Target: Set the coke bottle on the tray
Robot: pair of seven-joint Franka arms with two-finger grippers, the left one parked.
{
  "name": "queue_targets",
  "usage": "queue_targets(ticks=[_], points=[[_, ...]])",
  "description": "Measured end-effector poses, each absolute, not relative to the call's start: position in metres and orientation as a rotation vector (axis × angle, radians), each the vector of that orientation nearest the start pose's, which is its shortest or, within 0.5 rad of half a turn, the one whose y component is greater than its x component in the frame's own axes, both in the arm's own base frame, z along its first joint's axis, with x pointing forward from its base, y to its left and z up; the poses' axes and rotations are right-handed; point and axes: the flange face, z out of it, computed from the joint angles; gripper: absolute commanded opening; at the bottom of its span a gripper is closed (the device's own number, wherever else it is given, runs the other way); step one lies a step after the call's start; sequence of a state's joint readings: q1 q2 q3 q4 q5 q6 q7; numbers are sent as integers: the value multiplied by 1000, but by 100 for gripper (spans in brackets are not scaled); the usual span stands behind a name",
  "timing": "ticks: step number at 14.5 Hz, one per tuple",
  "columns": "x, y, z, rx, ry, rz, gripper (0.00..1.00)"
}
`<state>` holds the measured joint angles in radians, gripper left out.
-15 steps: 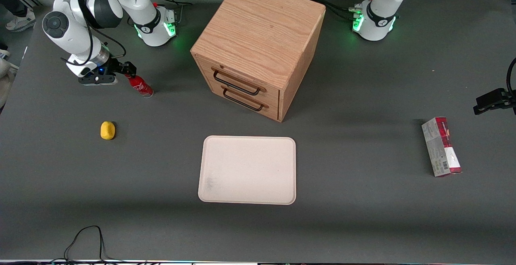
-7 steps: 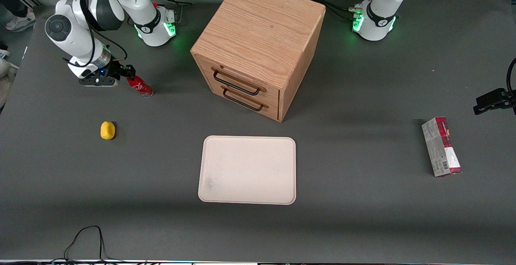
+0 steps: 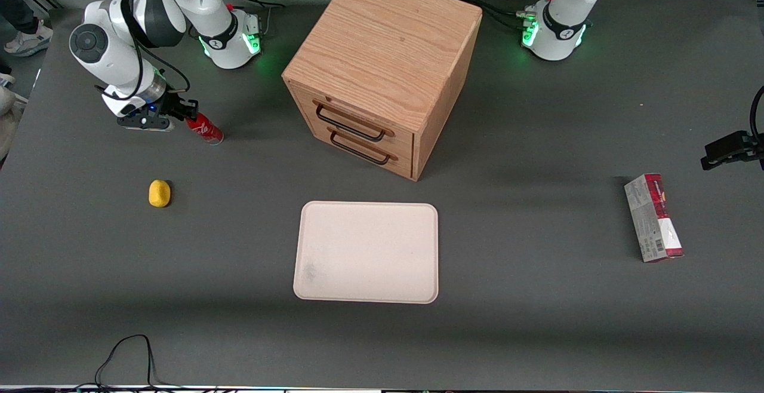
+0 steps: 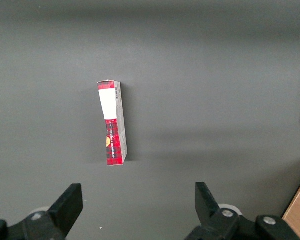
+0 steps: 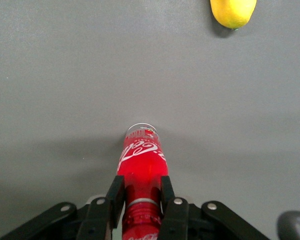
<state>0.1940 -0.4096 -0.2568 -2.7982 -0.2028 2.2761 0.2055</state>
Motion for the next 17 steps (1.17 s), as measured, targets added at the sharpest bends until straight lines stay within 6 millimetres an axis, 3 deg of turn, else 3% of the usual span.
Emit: queue_targets(ticks=[4,7,9,11,14,17], points=[[353,-18,315,-3190,162,172,0],[373,-21,338,-3201,172,144,0],[393,-22,370,-3221,177,149,0],[423,-11,416,-3256,157,165,0],[481,25,490,-3282,132,202,0],[542,58,545,-3246,143,234,0]])
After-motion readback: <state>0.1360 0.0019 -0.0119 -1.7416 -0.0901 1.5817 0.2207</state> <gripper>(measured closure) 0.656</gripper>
